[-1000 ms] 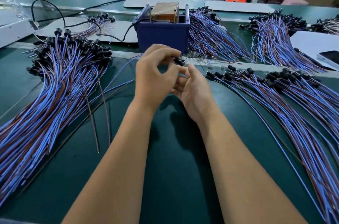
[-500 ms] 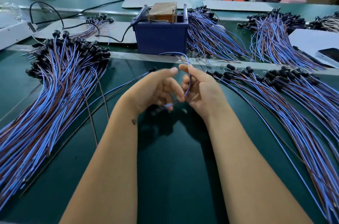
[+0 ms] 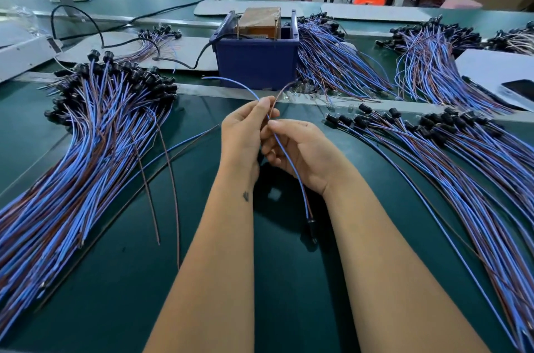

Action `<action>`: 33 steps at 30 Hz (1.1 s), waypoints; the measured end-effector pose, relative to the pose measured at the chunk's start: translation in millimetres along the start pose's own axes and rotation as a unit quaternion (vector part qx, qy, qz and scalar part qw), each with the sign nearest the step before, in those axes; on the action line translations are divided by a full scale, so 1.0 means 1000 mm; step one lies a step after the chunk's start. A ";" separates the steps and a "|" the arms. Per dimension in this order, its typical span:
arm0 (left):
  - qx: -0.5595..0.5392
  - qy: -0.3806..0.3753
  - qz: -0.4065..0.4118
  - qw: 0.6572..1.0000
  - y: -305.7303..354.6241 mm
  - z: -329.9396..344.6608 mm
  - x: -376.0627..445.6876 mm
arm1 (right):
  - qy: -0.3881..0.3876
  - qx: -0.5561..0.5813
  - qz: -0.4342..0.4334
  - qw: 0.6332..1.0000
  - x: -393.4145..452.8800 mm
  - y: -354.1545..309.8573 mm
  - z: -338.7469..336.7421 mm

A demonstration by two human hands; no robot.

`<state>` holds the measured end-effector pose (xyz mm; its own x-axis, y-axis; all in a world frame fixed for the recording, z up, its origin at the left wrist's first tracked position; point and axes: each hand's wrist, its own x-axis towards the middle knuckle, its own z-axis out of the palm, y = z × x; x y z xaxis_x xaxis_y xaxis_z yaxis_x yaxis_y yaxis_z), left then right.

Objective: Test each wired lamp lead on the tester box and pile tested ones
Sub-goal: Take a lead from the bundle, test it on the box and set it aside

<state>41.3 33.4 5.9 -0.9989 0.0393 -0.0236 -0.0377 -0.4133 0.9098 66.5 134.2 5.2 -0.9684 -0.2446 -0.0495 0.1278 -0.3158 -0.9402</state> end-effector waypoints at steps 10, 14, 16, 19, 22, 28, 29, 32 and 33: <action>0.068 0.031 0.030 0.997 0.007 -0.009 0.007 | 0.203 -0.062 -0.085 0.974 0.001 0.006 0.018; 0.117 0.047 0.028 0.992 0.007 -0.015 0.008 | 0.233 -0.148 -0.123 0.953 0.003 0.011 0.021; 0.134 0.038 0.019 0.990 0.008 -0.018 0.007 | 0.222 -0.161 -0.121 0.954 0.004 0.013 0.021; 0.165 -0.004 0.005 0.986 0.011 -0.022 0.007 | 0.219 -0.137 -0.112 0.959 0.008 0.014 0.020; 0.183 -0.050 -0.001 0.982 0.013 -0.024 0.007 | 0.234 -0.092 -0.116 0.961 0.008 0.012 0.018; 0.173 -0.069 0.002 0.983 0.010 -0.021 0.004 | 0.273 -0.060 -0.091 0.956 0.010 0.010 0.014; 0.187 -0.040 0.015 0.981 0.008 -0.021 0.006 | 0.279 -0.063 -0.096 0.953 0.010 0.010 0.014; 0.215 0.042 0.056 0.974 0.002 -0.020 0.011 | 0.288 -0.109 -0.123 0.944 0.009 0.012 0.015; 0.217 0.052 0.061 0.973 0.001 -0.020 0.011 | 0.284 -0.135 -0.128 0.941 0.009 0.012 0.016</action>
<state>29.4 15.6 -2.1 -0.9935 -0.0874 0.0736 0.0725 0.0156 0.9972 62.7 113.3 -1.5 -0.9282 0.3609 0.0908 -0.1106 -0.0344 -0.9933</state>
